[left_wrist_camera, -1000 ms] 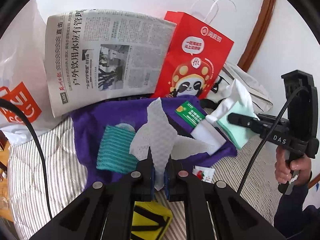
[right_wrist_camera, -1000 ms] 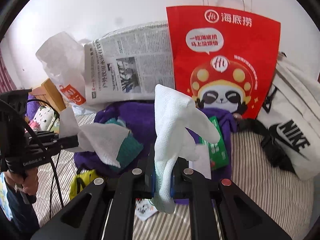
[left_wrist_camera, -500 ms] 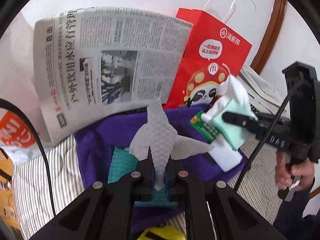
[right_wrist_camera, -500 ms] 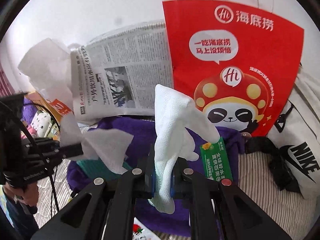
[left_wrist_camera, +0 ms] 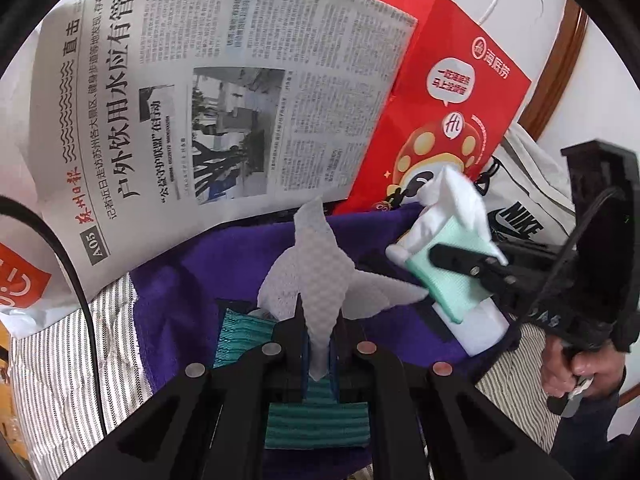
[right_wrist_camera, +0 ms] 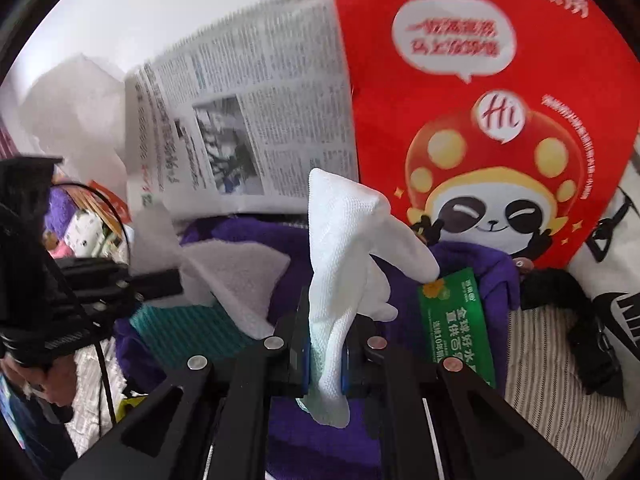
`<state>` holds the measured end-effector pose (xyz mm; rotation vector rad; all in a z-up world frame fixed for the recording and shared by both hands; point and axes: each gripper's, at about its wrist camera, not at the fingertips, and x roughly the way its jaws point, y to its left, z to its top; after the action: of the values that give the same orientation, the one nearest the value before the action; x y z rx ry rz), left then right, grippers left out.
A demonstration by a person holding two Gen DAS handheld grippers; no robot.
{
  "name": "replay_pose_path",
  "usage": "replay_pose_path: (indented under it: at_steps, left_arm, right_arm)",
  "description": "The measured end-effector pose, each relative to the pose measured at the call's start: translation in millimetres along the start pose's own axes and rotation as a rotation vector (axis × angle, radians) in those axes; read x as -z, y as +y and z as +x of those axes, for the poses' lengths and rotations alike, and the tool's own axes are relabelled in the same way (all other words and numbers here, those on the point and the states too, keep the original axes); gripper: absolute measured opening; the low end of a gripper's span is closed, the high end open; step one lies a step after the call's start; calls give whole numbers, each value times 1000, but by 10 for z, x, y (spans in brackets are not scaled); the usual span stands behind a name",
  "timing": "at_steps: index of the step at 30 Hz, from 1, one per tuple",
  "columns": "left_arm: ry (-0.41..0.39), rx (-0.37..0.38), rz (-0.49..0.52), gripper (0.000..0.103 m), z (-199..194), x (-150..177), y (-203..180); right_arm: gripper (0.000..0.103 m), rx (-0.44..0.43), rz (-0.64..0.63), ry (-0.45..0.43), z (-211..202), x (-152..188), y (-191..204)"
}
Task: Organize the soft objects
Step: 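Carry the gloves over the purple towel with both grippers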
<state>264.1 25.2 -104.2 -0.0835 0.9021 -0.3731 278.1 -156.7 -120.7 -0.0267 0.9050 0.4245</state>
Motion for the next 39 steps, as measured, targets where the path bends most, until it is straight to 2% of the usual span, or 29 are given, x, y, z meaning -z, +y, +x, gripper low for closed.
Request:
replay_pose_path:
  at_steps: [5, 19, 22, 24, 27, 28, 35, 39]
  left_arm:
    - [19, -27, 1, 8, 70, 47, 38]
    - [75, -50, 29, 8, 408, 90, -43]
    - [79, -51, 33, 8, 398, 87, -47]
    - [81, -43, 30, 9, 392, 83, -44]
    - [88, -23, 35, 15, 397, 87, -56]
    - [92, -17, 39, 19, 392, 92, -56]
    - [109, -32, 78, 29, 298, 127, -99]
    - [118, -55, 79, 47, 254, 121, -110]
  right_arm:
    - [10, 21, -26, 44, 219, 75, 72]
    - [13, -8, -13, 124, 596, 212, 53]
    - [15, -18, -13, 135, 632, 192, 44]
    - [25, -26, -15, 141, 660, 182, 26]
    - [43, -37, -20, 140, 638, 198, 1]
    - [44, -36, -24, 136, 631, 201, 10]
    - [46, -38, -68, 129, 493, 214, 134]
    - [47, -68, -83, 122, 406, 219, 185]
